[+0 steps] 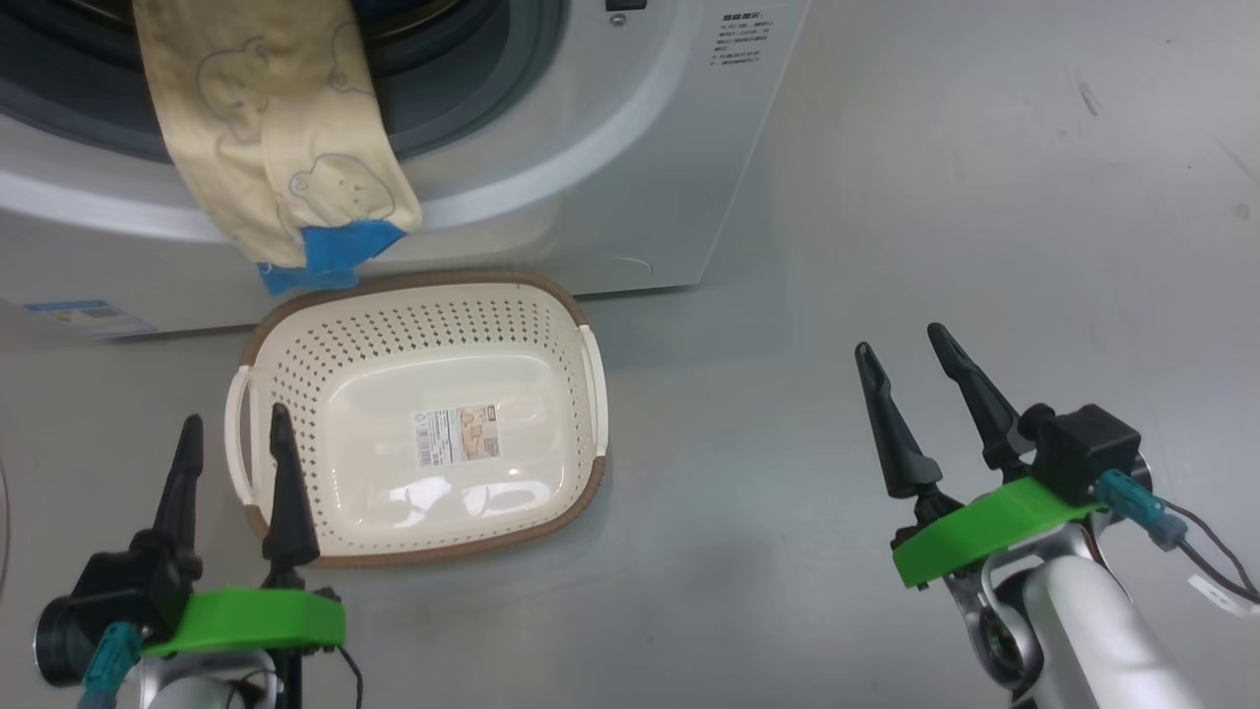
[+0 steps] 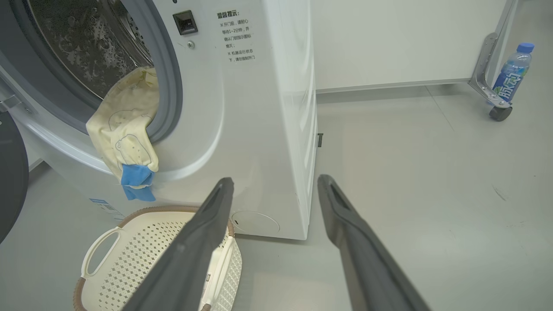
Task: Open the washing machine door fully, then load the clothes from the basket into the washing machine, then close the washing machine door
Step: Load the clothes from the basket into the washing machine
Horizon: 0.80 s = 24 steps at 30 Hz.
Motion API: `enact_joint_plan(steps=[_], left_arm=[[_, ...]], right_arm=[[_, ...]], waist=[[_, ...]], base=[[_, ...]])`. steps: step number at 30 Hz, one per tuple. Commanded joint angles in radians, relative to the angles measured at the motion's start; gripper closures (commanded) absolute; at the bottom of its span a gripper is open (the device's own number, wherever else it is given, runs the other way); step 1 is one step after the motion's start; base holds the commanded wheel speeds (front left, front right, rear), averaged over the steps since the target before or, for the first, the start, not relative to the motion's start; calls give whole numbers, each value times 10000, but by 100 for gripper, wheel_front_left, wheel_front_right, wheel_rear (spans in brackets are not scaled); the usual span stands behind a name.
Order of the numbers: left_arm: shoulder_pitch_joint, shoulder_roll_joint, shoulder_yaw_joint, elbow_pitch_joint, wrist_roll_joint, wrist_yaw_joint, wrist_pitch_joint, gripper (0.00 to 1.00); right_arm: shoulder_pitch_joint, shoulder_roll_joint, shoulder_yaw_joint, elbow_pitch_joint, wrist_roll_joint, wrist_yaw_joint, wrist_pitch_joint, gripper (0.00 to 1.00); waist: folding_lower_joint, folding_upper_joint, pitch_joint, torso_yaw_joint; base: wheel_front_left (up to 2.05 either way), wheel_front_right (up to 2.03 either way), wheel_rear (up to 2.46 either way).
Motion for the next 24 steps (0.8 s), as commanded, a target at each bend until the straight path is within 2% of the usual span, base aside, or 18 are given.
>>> enact_joint_plan(steps=[1, 13, 24], left_arm=[[59, 31, 435, -421, 30, -45, -95, 0], [768, -127, 977, -912, 103, -308, -95, 0], [910, -139, 886, -1037, -35, -233, -95, 0]], right_arm=[[94, -110, 133, -335, -60, 37, -67, 0], [501, -122, -66, -343, -85, 37, -67, 0], [656, -96, -73, -293, -69, 37, -67, 0]], waist=[[1, -1, -42, 5], [1, -1, -235, -72], [1, -1, -350, -152]], base=[[0, 0, 0], [0, 0, 0], [0, 0, 0]])
